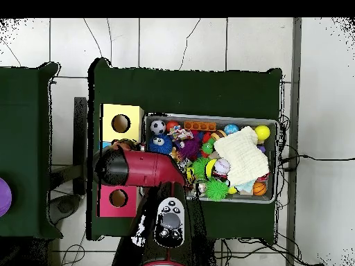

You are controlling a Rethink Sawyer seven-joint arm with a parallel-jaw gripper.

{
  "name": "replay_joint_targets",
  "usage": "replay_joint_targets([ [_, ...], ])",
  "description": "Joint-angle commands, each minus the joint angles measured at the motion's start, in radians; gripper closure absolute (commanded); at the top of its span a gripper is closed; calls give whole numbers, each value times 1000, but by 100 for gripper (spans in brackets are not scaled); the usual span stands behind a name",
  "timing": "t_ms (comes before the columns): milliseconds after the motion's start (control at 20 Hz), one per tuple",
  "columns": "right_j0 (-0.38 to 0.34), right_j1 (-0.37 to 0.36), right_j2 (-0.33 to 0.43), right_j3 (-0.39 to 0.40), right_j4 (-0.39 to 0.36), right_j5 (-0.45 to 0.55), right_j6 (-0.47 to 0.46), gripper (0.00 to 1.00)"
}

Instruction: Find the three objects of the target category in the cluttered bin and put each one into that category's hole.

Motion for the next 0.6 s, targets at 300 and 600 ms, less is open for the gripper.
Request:
replay_joint_targets([
  [300, -1, 90, 102, 159, -17, 46, 134, 100],
  [600, -13, 58, 93, 159, -20, 98, 114, 100],
])
